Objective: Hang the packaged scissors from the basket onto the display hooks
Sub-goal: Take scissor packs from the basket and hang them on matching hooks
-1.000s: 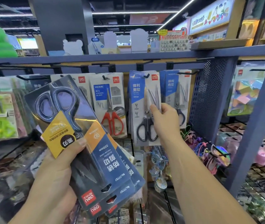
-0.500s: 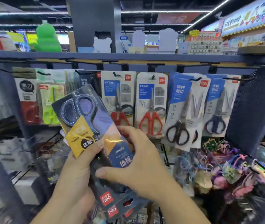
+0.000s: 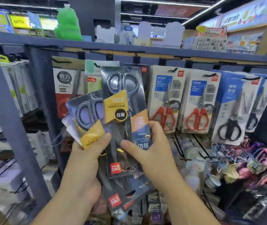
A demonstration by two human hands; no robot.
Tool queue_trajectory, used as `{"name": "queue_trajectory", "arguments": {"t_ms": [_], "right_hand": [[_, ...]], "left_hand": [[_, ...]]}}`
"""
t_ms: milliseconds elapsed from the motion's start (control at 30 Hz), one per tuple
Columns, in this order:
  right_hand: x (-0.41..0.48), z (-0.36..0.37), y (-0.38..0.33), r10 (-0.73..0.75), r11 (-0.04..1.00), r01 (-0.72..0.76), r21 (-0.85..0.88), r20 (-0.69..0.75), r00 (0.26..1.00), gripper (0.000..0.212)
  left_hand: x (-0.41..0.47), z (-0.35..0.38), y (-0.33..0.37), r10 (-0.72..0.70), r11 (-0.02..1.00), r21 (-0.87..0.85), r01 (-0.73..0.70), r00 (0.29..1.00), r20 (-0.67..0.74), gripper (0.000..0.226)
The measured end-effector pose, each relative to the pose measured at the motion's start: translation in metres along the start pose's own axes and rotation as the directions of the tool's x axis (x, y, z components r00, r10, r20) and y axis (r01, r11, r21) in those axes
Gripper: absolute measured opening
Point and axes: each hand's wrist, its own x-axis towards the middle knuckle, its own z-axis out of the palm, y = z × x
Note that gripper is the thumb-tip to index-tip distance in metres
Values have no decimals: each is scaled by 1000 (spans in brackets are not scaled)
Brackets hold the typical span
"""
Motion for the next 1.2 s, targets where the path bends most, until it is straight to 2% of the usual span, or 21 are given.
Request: {"name": "queue_trajectory", "arguments": {"t_ms": [100, 200, 267, 333, 400, 467, 533, 667, 767, 833, 933, 1000, 1100, 1200], "right_hand": [[-2, 21, -8, 62, 998, -63, 7, 80, 995, 47], [-7, 33, -17, 148, 987, -135, -87, 160, 976, 53], [-11, 39, -17, 174, 983, -165, -84, 112, 978, 37], [-16, 42, -14, 164, 986, -165, 2, 73, 984, 15], [-22, 45, -17, 139, 986, -142, 90, 38, 990, 5], [-25, 46, -22, 136, 981, -130, 142, -34, 990, 9], [-27, 42, -25, 125, 981, -100, 167, -144, 982, 12], [-30, 25, -37, 89, 972, 6, 235, -393, 915, 14], [-32, 1, -44, 140, 933, 46, 357, -476, 868, 15], [-31, -17, -46, 148, 933, 51, 355, -509, 848, 18], [-26, -39, -44, 87, 970, 65, 235, -585, 806, 2], [-22, -49, -41, -5, 999, 36, 38, -626, 780, 7], [-15, -56, -40, -133, 963, -38, -267, -594, 794, 20], [-8, -60, -43, -121, 897, -155, -414, -567, 814, 29]], "left_hand": [[13, -23, 9, -11, 1000, -2, 11, 1000, -6, 47], [25, -42, 21, 20, 1000, -15, -21, 998, -59, 33], [29, -49, 27, 35, 999, -20, -36, 999, -40, 31], [29, -51, 32, 35, 999, -34, -36, 999, -8, 30], [28, -51, 34, 3, 999, -52, -2, 1000, 28, 37], [26, -51, 36, -38, 997, -61, 41, 998, 51, 42], [26, -53, 37, -60, 996, -56, 62, 997, 48, 36], [30, -61, 42, -39, 999, -31, 40, 999, 35, 36], [34, -65, 45, -18, 999, -37, 18, 1000, 21, 33], [36, -64, 45, 1, 999, -37, -1, 1000, 8, 35], [38, -62, 44, 20, 1000, -21, -20, 1000, 3, 33], [39, -62, 43, 26, 1000, -7, -26, 1000, 8, 35], [40, -60, 39, 38, 999, 17, -39, 999, 38, 48], [41, -59, 33, 46, 997, 60, -49, 998, 42, 48]]}}
